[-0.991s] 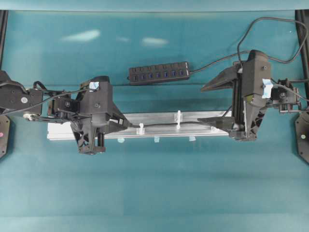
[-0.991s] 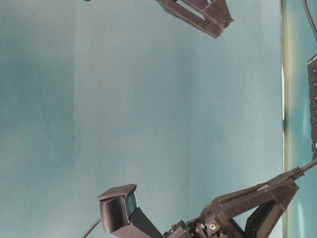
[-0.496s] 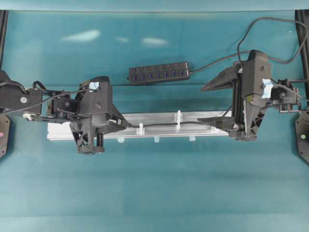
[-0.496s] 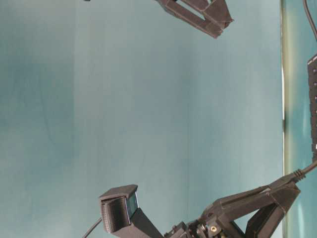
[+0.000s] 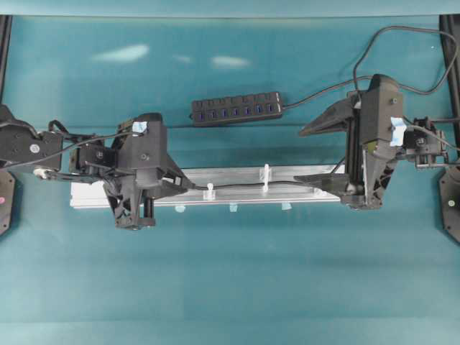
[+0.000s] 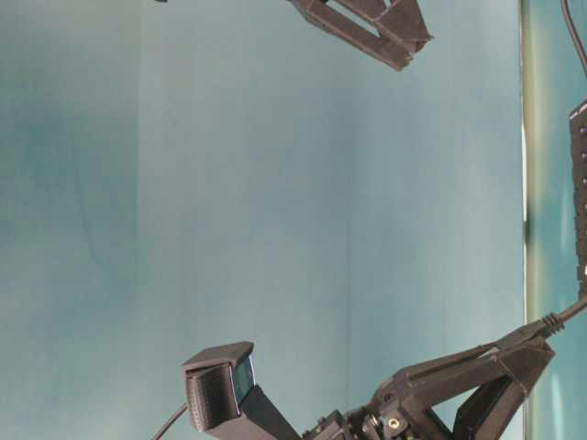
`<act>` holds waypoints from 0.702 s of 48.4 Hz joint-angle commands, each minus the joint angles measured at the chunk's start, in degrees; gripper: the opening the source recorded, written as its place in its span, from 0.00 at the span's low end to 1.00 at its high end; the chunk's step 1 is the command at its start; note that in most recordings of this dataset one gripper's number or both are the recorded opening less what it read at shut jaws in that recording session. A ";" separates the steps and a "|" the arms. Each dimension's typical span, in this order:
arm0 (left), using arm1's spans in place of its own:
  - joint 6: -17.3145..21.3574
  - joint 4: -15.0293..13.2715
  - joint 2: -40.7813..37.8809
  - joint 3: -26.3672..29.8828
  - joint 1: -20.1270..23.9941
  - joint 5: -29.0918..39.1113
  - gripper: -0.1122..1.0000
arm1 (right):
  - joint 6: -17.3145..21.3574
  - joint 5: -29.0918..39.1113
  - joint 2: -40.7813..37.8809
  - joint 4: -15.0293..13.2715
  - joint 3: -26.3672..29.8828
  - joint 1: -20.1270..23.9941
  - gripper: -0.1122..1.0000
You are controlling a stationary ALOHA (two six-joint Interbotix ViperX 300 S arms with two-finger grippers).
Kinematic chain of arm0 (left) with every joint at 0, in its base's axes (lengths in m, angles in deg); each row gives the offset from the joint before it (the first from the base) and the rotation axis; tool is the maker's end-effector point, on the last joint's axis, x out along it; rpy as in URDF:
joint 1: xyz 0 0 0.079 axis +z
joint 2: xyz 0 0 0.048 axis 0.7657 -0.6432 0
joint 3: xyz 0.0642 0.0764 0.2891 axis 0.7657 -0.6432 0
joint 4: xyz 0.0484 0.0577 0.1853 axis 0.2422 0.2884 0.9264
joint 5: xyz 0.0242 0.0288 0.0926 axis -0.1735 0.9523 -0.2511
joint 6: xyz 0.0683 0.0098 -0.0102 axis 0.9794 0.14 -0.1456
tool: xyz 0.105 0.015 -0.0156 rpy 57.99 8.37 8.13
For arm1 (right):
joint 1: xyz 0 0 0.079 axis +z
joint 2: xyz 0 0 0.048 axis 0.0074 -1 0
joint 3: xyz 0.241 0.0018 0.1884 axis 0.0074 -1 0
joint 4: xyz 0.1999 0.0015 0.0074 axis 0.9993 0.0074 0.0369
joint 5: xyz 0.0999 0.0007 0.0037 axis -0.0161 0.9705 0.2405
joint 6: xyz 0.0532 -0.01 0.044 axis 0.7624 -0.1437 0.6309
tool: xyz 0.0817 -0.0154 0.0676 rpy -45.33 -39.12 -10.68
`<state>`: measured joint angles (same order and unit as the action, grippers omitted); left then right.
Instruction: Pass the USB cable through three rings with both arms.
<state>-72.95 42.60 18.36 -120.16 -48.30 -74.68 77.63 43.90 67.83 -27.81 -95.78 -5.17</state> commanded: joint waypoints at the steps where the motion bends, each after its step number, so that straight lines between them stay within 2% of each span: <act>1: -0.09 0.09 1.23 0.97 0.00 -0.26 0.30 | 0.53 -0.53 0.26 0.09 0.53 -0.09 0.87; 34: -0.18 0.09 1.23 1.05 0.00 -0.26 0.30 | 0.53 -0.53 -0.18 0.09 0.53 -0.09 0.87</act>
<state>-73.04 42.60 18.36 -120.16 -48.30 -74.68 77.63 43.90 67.39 -27.73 -95.69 -5.17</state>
